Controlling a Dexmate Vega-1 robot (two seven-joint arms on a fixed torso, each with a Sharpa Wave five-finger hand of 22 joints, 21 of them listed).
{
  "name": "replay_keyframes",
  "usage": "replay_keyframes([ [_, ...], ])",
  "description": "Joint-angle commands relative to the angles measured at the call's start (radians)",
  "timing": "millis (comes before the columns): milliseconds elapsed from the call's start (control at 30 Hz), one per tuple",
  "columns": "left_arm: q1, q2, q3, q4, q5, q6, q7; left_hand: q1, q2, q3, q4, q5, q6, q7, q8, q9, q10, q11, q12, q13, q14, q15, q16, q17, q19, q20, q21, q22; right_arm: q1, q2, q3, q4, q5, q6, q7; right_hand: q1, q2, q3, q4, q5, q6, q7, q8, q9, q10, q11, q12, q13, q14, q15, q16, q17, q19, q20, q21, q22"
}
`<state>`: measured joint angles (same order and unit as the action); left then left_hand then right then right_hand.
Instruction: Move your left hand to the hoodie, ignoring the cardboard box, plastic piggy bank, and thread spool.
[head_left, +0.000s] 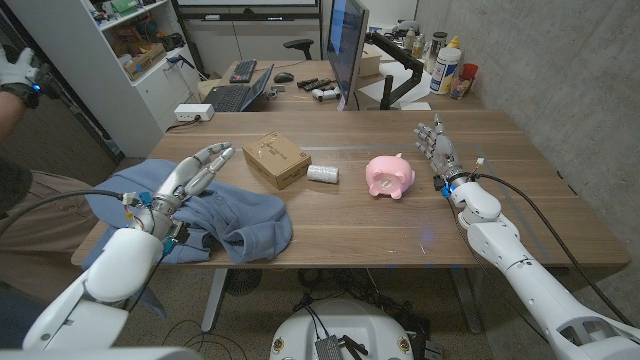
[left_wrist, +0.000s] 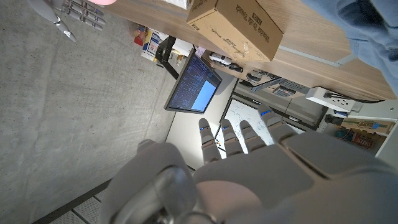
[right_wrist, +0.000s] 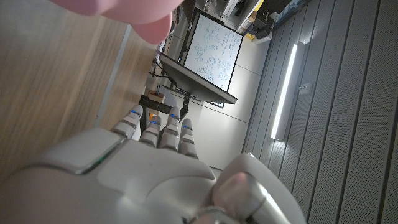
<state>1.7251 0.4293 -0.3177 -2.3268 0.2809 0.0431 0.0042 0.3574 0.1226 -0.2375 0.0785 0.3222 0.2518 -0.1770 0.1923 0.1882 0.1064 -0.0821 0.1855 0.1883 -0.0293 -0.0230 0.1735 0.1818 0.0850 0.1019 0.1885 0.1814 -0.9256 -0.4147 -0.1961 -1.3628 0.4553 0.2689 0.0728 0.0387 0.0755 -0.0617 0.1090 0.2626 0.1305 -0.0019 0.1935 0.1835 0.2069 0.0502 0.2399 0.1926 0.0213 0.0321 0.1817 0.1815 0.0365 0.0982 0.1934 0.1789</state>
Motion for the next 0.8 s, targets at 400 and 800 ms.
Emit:
replay_keyframes([
  [400,0.088,-0.087,-0.078,-0.07,0.081,0.056,-0.034,0.009,-0.001,-0.001,-0.004,0.002,-0.023,-0.002,-0.004,0.002,0.0,0.002,0.009,0.002,-0.018,-0.001,0.007,0.001,-0.006,0.0,0.005,0.003,-0.007,-0.028,-0.021,-0.03,-0.02,-0.017,-0.011,0.001,0.03,0.005,0.005,-0.002,0.0,-0.002,-0.001,0.003,-0.006,0.006,-0.005,0.002,-0.014,0.011,0.001,0.003,-0.01,0.007,0.002,0.003],
  [800,0.12,-0.146,-0.118,-0.113,0.116,0.041,-0.048,0.009,-0.001,0.0,-0.004,0.002,-0.024,-0.004,-0.002,0.002,-0.001,0.003,0.01,0.002,-0.021,-0.002,0.008,0.001,-0.006,-0.001,0.006,0.003,-0.01,-0.028,-0.022,-0.037,-0.018,-0.016,-0.014,0.001,0.03,0.005,0.005,-0.003,0.0,-0.003,-0.001,0.003,-0.006,0.006,-0.004,0.003,-0.015,0.011,0.002,0.003,-0.011,0.007,0.002,0.003],
])
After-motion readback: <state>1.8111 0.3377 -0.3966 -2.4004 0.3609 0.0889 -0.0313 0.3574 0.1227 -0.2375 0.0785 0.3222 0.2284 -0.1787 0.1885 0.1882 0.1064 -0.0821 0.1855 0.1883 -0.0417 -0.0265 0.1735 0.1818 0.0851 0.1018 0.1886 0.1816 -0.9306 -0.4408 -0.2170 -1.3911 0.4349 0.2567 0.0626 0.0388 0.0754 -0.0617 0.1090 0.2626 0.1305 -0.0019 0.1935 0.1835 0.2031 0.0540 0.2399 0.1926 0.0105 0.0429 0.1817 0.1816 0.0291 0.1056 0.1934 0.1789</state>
